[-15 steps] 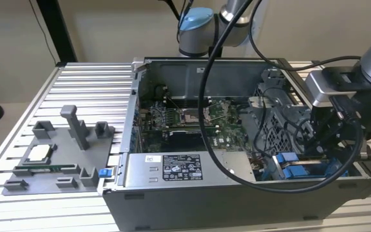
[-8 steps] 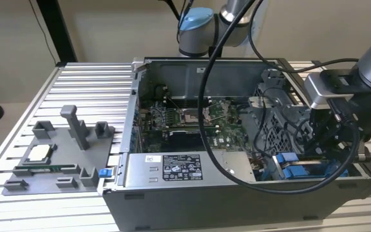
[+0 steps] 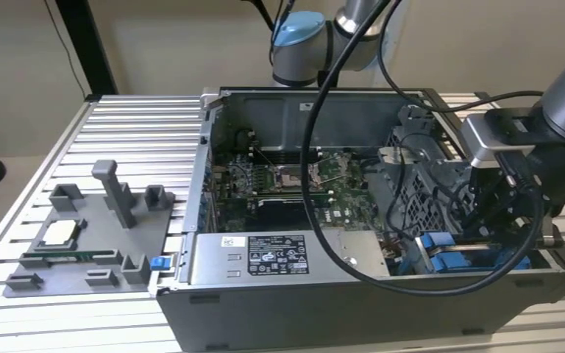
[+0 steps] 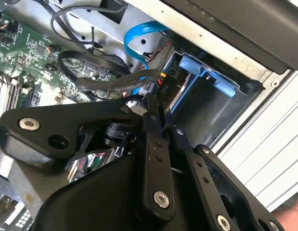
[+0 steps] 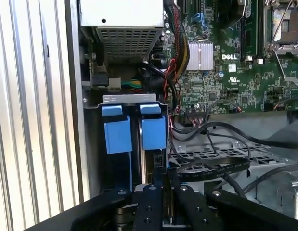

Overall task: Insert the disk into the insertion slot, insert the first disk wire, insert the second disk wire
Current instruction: 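Insert the second disk wire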

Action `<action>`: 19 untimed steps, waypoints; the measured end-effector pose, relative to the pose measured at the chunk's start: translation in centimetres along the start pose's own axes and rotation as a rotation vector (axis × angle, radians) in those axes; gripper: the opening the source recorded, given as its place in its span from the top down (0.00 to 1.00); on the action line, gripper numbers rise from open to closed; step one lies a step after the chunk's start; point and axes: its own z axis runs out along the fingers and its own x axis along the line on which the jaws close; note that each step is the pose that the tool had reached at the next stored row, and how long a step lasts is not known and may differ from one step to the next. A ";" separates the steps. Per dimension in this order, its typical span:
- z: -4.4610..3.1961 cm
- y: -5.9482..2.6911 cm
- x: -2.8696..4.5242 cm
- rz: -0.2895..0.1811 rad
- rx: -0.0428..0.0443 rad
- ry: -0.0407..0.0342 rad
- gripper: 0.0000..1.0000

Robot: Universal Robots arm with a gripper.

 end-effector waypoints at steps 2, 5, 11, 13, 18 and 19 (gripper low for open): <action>0.06 -0.01 0.03 0.000 0.0002 0.0003 0.00; 0.05 -0.01 0.02 0.000 0.0003 0.0012 0.00; -1.54 -0.01 -0.22 0.000 -0.0025 0.0004 0.00; -2.41 -0.02 -0.36 0.001 -0.0036 0.0011 0.00; -4.67 -0.03 -0.72 0.001 -0.0060 0.0014 0.00; -5.08 -0.03 -0.78 0.001 -0.0064 0.0011 0.00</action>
